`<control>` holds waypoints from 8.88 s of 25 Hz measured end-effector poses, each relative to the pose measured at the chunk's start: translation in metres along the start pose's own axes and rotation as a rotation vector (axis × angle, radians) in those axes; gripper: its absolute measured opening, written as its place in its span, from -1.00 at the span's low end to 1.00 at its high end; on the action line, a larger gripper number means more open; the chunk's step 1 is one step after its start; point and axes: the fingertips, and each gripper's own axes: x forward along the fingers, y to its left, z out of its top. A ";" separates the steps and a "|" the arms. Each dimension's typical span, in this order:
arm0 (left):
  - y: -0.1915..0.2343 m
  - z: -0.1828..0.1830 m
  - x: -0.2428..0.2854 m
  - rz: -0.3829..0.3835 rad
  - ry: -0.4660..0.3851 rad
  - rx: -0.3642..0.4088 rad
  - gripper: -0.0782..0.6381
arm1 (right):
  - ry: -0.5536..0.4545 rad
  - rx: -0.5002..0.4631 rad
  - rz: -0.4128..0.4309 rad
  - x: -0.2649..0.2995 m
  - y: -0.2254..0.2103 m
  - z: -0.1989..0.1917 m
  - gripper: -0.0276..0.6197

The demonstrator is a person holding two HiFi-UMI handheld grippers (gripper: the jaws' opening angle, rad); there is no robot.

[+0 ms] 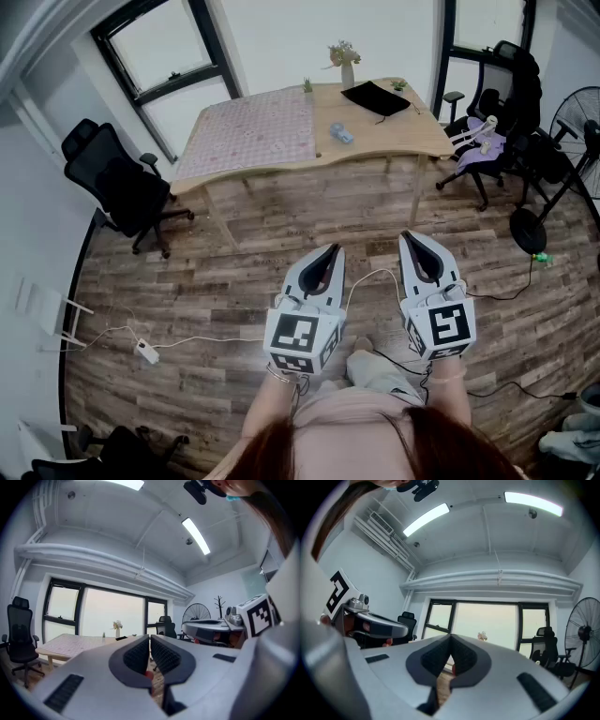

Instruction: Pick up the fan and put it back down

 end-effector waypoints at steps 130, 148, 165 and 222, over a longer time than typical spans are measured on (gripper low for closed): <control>0.342 -0.076 0.587 -0.101 0.218 -0.103 -0.75 | 0.300 0.058 0.245 0.645 -0.218 -0.199 -0.78; 0.372 -0.099 0.629 -0.068 0.219 -0.155 -0.75 | 0.453 0.026 0.332 0.695 -0.218 -0.275 -0.53; 0.383 -0.117 0.648 -0.082 0.253 -0.173 -0.75 | 0.609 -0.003 0.392 0.710 -0.207 -0.347 -0.41; 0.437 -0.129 0.659 0.010 0.272 -0.188 -0.75 | 0.871 0.088 0.391 0.725 -0.189 -0.467 -0.20</control>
